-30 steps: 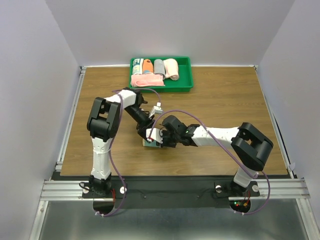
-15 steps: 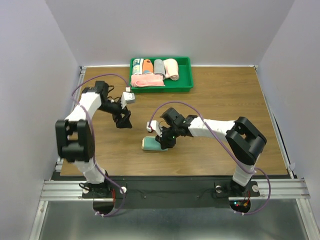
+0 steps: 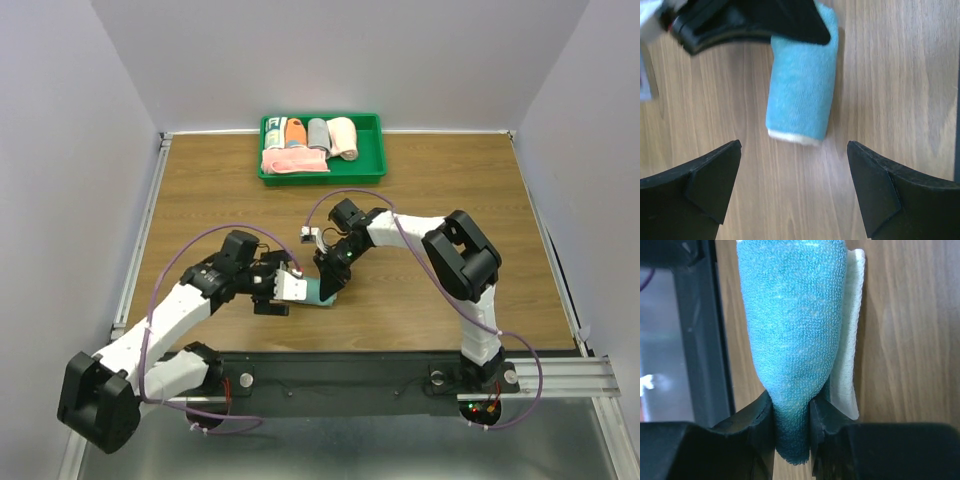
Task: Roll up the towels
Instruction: Roll the towel
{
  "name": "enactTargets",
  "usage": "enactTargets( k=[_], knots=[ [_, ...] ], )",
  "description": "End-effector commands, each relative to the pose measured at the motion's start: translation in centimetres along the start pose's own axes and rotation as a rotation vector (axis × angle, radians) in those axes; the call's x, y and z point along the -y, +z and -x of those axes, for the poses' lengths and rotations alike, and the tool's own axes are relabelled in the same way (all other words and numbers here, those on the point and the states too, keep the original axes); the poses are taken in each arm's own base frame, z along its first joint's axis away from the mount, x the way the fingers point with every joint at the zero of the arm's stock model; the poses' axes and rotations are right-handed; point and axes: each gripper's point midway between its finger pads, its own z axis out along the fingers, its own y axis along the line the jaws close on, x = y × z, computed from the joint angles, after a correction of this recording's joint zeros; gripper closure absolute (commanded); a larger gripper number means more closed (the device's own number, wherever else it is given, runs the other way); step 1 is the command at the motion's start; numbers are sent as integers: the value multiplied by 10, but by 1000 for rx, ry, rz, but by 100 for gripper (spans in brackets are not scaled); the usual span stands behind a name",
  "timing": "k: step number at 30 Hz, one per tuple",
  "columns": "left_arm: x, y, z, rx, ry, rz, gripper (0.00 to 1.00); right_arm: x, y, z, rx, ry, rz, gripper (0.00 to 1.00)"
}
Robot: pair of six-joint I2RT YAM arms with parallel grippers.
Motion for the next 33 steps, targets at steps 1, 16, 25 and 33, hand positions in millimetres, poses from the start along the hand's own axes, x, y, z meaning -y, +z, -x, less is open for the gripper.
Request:
enactTargets(
  k=[1, 16, 25, 33],
  knots=[
    [-25, 16, 14, -11, 87, 100, 1, -1, 7, -30, -89, 132, 57, 99],
    [18, 71, -15, -109, 51, -124, 50, 5, -1, -17, -69, 95, 43, 97],
    [53, 74, -34, -198, -119, -362, 85, 35, -75, 18, 81, 97, -144, 36],
    [48, 71, -37, -192, -345, -534, 87, 19, -182, 33, 230, -22, -457, 16]
  ],
)
